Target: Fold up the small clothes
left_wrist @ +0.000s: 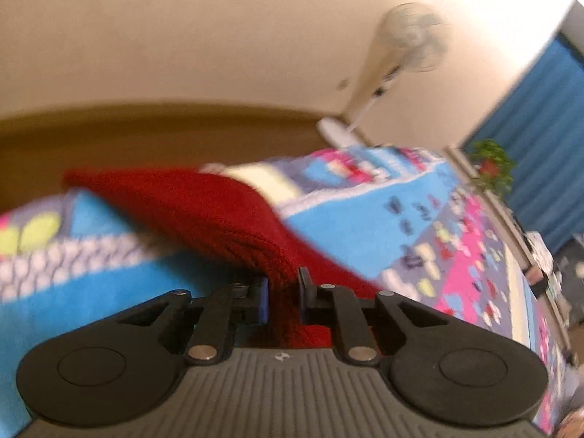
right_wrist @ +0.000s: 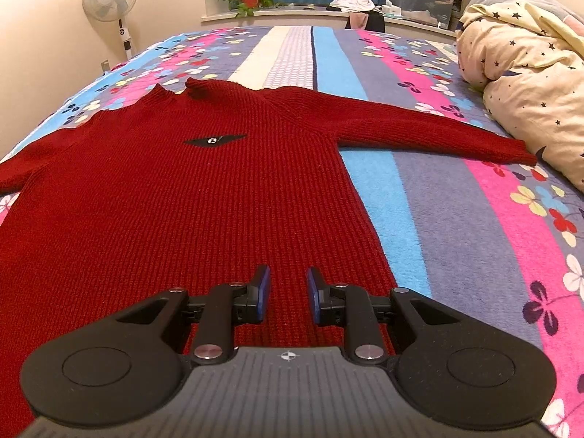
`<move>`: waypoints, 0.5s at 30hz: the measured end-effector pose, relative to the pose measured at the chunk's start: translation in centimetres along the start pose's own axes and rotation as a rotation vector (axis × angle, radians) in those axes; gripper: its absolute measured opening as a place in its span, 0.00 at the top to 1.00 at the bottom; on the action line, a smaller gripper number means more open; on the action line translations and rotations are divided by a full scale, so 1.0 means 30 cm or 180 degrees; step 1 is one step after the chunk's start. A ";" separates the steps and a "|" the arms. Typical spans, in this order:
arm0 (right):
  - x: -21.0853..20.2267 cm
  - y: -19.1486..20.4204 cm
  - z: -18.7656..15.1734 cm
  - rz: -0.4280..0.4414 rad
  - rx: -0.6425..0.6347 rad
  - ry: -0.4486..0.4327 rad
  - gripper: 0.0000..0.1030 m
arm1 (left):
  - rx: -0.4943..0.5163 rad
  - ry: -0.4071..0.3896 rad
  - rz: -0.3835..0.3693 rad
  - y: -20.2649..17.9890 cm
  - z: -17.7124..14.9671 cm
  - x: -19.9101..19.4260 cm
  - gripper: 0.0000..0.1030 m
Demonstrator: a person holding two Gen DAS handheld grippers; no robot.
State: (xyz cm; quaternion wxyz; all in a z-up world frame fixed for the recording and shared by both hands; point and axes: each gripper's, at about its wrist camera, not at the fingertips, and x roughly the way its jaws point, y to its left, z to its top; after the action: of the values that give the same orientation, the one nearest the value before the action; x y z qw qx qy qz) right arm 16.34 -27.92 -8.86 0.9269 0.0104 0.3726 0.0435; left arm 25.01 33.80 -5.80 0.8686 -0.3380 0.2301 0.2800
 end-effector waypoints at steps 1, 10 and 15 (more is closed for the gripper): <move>0.000 0.000 0.000 0.0002 -0.0005 -0.0001 0.77 | 0.0129 -0.0080 -0.0089 -0.038 -0.006 -0.031 0.86; 0.007 0.015 -0.003 0.0017 -0.0058 0.0012 0.77 | 0.2557 0.0081 -0.2055 -0.627 -0.490 -0.398 0.61; 0.012 0.010 -0.011 -0.0047 -0.0034 0.0054 0.77 | 0.3372 0.0340 -0.2320 -0.695 -0.710 -0.499 0.52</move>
State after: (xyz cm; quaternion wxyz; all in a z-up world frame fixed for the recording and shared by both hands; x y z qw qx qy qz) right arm 16.36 -27.59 -9.32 0.9241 0.0023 0.3802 0.0387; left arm 22.87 0.79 -1.60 0.9445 0.0666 0.2505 -0.2018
